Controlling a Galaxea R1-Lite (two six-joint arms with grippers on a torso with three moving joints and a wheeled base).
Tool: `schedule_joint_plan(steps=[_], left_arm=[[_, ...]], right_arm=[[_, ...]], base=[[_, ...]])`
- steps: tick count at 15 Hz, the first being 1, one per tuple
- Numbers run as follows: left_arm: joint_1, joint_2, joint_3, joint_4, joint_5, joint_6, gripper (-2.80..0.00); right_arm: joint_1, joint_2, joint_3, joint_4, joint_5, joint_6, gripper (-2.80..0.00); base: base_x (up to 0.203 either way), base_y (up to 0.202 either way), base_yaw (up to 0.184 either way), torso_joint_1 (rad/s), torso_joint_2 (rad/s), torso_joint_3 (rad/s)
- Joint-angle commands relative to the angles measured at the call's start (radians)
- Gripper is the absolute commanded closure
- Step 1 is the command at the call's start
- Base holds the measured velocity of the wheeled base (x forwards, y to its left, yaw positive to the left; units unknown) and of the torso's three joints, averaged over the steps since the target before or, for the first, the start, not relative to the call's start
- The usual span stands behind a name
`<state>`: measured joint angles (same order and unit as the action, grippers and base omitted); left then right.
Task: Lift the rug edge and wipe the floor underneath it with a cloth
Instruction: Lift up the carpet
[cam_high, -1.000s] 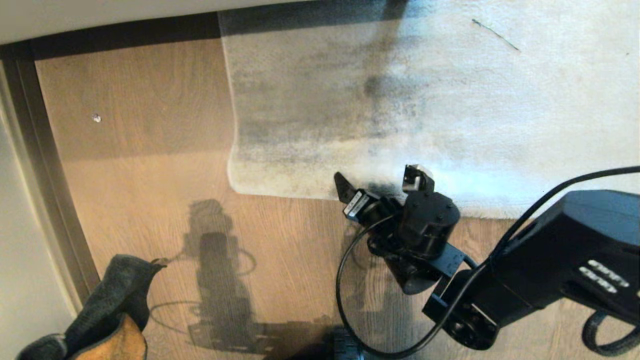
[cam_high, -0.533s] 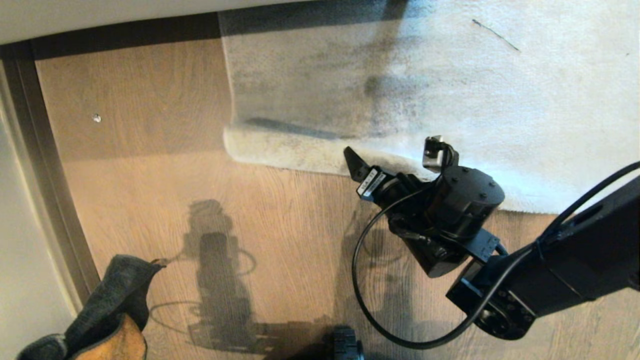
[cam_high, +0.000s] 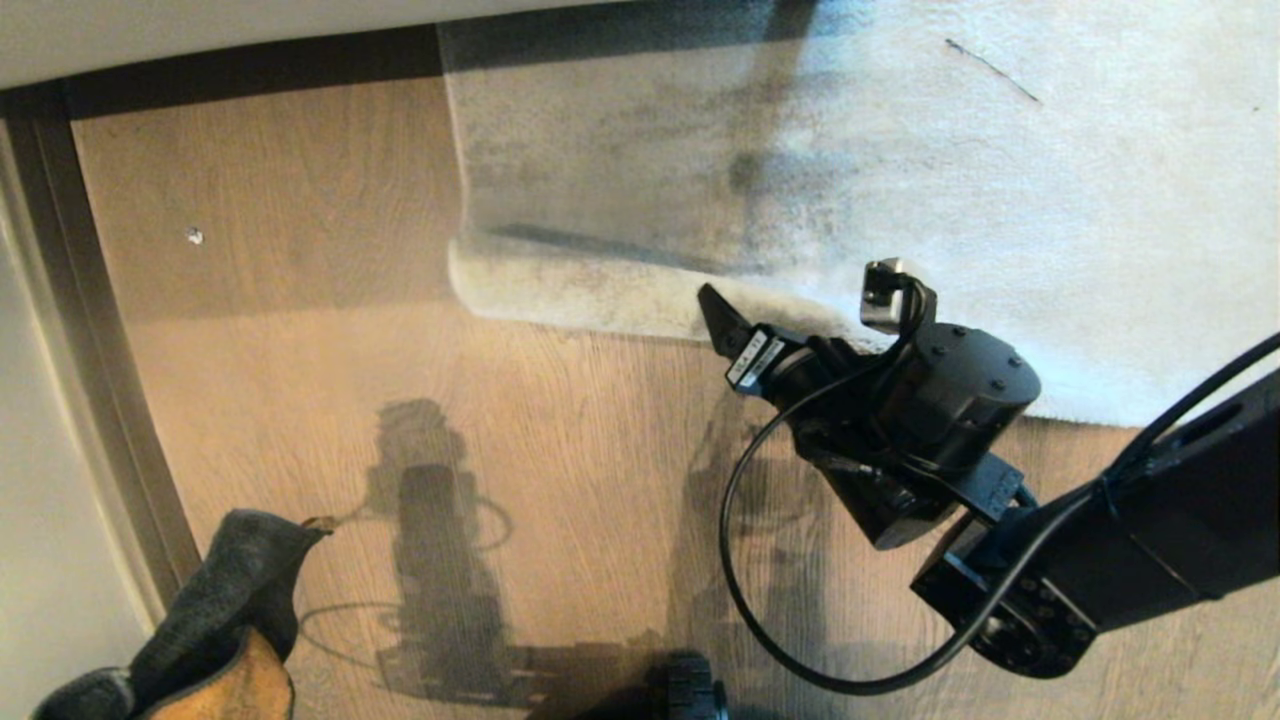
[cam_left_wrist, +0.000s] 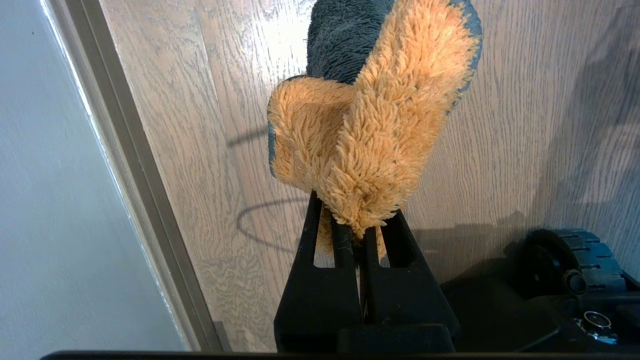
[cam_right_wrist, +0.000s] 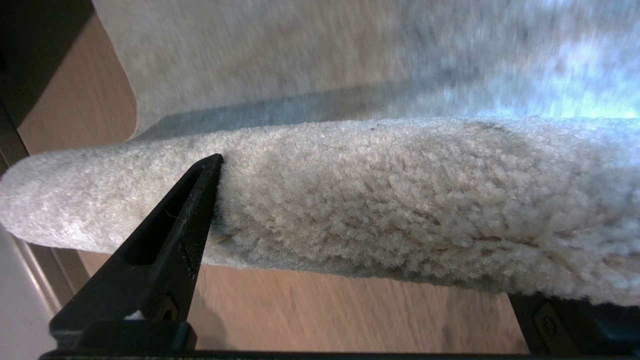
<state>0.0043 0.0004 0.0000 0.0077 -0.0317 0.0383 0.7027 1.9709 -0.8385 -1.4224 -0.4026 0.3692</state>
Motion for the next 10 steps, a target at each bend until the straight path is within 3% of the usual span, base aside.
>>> schedule_joint_plan(steps=[1,3,5,8,10], left_arm=[[0.0,0.0,0.0,0.0,-0.001,0.0,0.0],[0.0,0.0,0.0,0.0,-0.001,-0.001,0.0],[0.0,0.0,0.0,0.0,0.001,0.0,0.0],[0.0,0.0,0.0,0.0,0.0,0.0,0.0],[0.0,0.0,0.0,0.0,0.001,0.0,0.0]], right_arm=[[-0.002,-0.004,0.001,-0.028,-0.005,-0.018,-2.8],[-0.002,0.0,0.002,-0.051,-0.005,-0.05,-2.8],[-0.002,0.003,0.002,-0.054,-0.007,-0.029,-2.8],[-0.002,0.001,0.004,-0.055,-0.008,0.154,-2.8],[-0.003,-0.003,0.004,-0.066,-0.004,0.337,-2.8]], base=[[0.0,0.0,0.0,0.0,0.0,0.0],[0.0,0.0,0.0,0.0,0.0,0.0],[0.0,0.0,0.0,0.0,0.0,0.0],[0.0,0.0,0.0,0.0,0.0,0.0],[0.0,0.0,0.0,0.0,0.0,0.0]])
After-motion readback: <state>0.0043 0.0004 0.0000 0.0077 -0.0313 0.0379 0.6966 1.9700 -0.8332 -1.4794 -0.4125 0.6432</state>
